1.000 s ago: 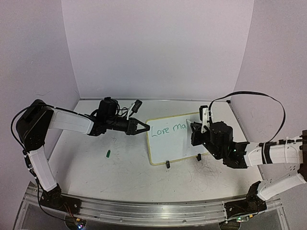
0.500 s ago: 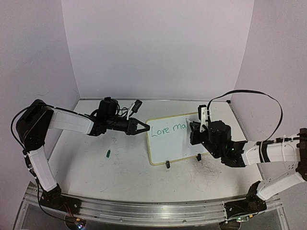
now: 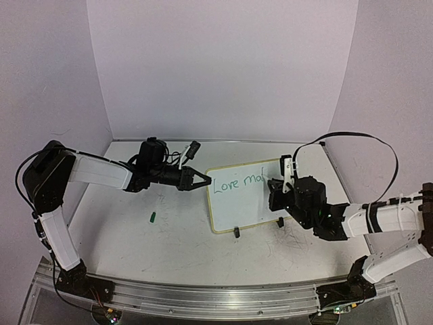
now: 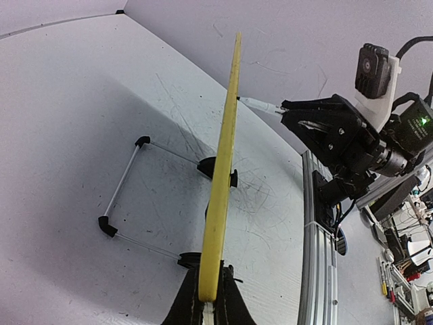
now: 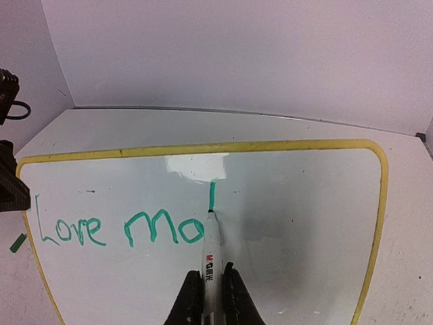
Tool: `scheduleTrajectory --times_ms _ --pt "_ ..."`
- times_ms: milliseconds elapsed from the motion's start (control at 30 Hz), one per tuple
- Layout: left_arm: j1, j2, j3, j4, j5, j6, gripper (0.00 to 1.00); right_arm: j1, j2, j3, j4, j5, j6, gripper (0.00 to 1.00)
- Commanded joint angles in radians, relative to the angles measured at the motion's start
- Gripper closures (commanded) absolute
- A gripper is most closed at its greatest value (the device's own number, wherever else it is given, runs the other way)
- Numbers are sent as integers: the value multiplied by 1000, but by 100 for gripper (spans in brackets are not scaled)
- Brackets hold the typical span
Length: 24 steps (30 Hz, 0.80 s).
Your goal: Write a sentence on the whiteboard
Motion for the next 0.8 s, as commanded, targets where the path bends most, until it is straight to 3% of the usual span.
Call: scheduleTrajectory --times_ms 0,767 --pt "-22 -16 21 -71 -29 42 100 17 -12 -28 -49 5 35 100" --pt "-23 -11 23 -71 -25 41 100 18 -1 8 5 53 4 100"
